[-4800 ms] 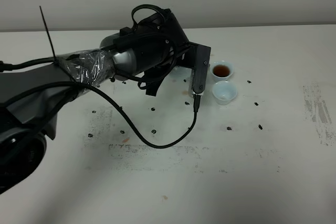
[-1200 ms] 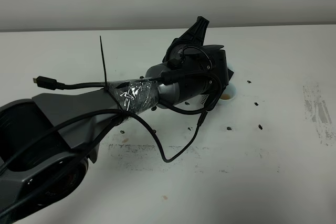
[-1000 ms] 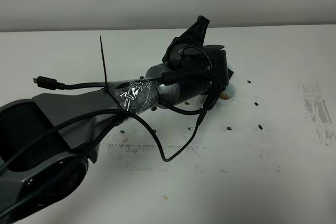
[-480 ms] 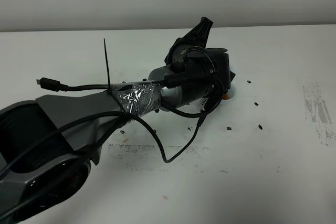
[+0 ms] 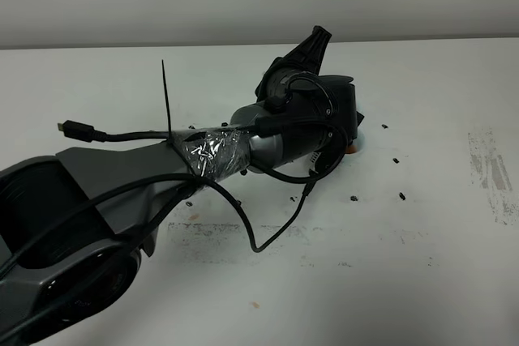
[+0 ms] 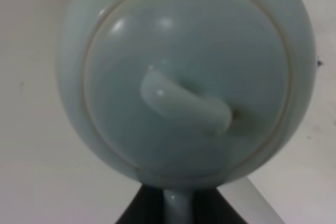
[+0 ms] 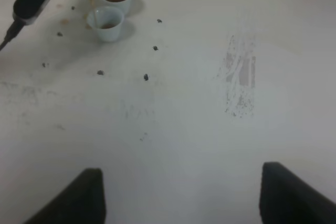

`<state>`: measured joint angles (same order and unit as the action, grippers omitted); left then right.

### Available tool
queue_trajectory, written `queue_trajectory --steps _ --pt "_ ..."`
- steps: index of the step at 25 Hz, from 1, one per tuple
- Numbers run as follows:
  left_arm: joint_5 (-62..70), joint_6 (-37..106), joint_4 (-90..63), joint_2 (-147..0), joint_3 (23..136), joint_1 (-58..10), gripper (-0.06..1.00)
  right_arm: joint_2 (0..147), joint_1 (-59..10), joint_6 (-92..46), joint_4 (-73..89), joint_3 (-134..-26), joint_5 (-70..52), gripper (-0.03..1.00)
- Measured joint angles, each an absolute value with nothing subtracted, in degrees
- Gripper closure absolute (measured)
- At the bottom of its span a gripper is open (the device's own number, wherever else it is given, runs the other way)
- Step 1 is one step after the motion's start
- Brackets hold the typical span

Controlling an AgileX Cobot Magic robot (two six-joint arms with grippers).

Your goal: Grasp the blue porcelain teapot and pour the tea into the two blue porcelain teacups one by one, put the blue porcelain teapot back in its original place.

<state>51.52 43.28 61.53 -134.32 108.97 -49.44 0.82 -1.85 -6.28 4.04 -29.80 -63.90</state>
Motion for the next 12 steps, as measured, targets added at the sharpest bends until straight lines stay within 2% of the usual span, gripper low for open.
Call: queue_trajectory --steps 12 --pt "51.49 43.49 62.98 -134.32 108.97 -49.64 0.89 0.82 -1.85 -6.28 4.04 -29.8 -63.9 0.38"
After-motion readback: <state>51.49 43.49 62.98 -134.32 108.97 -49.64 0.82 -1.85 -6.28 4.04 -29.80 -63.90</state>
